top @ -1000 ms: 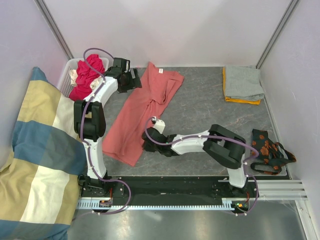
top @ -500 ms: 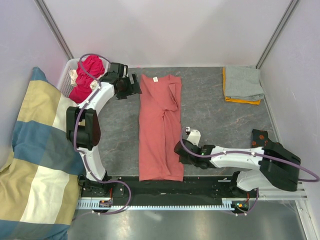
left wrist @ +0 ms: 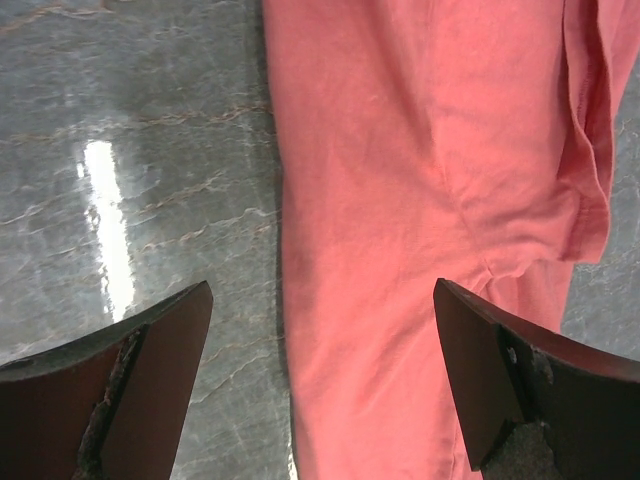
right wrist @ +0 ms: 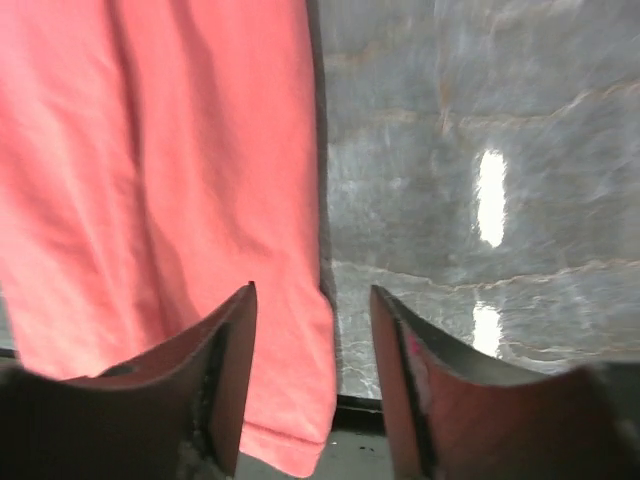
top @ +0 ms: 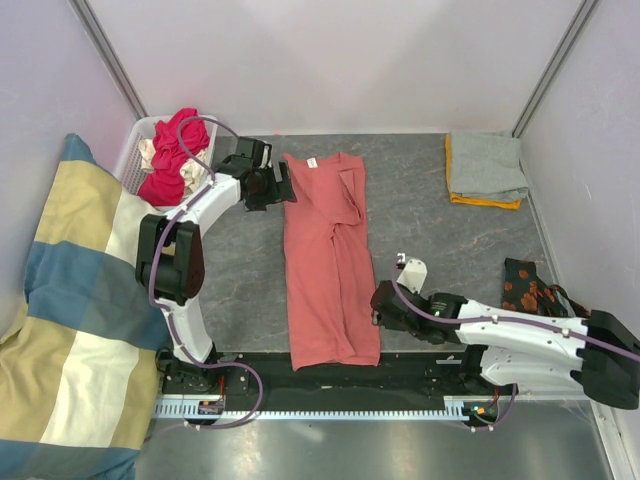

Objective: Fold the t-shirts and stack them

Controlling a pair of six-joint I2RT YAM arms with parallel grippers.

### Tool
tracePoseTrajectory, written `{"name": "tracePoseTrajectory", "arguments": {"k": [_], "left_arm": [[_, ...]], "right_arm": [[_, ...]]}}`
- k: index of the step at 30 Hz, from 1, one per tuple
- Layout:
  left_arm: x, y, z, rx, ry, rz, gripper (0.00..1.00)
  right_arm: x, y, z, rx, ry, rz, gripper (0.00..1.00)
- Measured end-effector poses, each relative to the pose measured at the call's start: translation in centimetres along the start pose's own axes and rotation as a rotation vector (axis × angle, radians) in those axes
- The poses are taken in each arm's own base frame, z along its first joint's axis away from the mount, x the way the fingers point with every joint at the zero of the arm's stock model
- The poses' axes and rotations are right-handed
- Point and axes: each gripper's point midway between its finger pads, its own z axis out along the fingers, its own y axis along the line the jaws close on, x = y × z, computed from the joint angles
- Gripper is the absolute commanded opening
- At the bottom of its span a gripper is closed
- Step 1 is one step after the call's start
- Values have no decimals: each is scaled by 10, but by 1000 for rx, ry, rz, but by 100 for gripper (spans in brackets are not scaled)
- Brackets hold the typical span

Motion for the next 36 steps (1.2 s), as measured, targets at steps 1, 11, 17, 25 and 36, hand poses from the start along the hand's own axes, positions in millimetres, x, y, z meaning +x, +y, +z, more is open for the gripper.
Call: {"name": "tracePoseTrajectory", "arguments": {"k": [1, 11, 17, 25, 36], "left_arm": [[1, -2, 3, 2, 1, 2, 100], [16, 2, 21, -18, 42, 8, 100], [26, 8, 26, -27, 58, 1, 100], [38, 10, 29, -34, 83, -8, 100], [45, 13, 29, -37, 92, -8, 100]], "right_arm": [[-8, 1, -5, -3, -24, -2, 60], [-146, 23, 14, 120, -256, -27, 62], [-237, 49, 77, 189, -278, -147, 65], [-309, 108, 179, 68, -249, -314, 68], [-279, 114, 235, -72, -81, -438, 69]]}}
